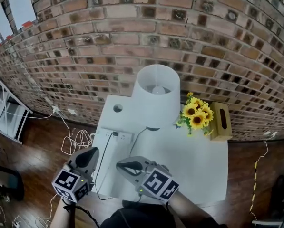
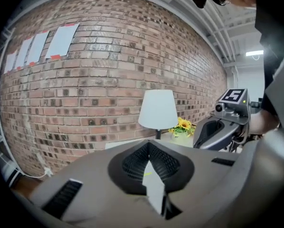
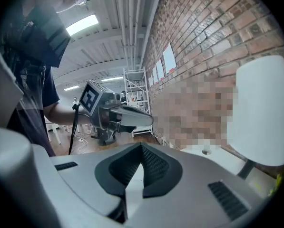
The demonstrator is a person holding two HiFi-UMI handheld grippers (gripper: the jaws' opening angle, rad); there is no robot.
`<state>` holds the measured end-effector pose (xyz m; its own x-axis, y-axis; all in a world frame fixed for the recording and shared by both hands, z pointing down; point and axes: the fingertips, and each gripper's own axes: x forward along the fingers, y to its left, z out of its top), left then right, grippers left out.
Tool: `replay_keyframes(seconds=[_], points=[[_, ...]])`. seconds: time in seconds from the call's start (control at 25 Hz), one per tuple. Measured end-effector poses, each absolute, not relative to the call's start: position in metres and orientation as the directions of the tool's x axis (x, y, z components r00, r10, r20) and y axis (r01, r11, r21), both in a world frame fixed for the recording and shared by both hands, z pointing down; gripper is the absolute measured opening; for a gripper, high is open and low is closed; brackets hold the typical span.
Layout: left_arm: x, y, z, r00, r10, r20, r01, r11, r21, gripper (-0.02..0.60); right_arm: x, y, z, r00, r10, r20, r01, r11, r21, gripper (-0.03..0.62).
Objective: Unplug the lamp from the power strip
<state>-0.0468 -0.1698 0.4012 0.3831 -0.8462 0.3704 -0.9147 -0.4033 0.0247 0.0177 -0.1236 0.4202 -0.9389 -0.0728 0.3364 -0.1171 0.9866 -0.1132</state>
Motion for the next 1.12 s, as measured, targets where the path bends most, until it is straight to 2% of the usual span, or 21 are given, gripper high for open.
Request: replay_keyframes(seconds=[0.4,0.64,1.12], points=[[-0.067,-0.213,0.460,0.271,-0.824,0.498,-0.935,-0.348,-0.067,0.006,0.046,-0.156,0.459,-0.932,-0.025,0.362,-0.104,0.974,-0.202,-0.012],[-0.071,-0.233,0.492,0.262,-0.796,0.547,-0.924,-0.370,-0.096,0.006,0.050,-0.170,0.502,-0.874,-0.011,0.485,-0.082,0.989,-0.126,-0.012],[-0.079,-0.255,0.540,0.333,-0.734,0.591,-0.889,-0.454,-0.062,0.008,0.028,-0.192,0.537,-0.813,-0.021,0.582,-0.127,0.982,-0.143,-0.012]])
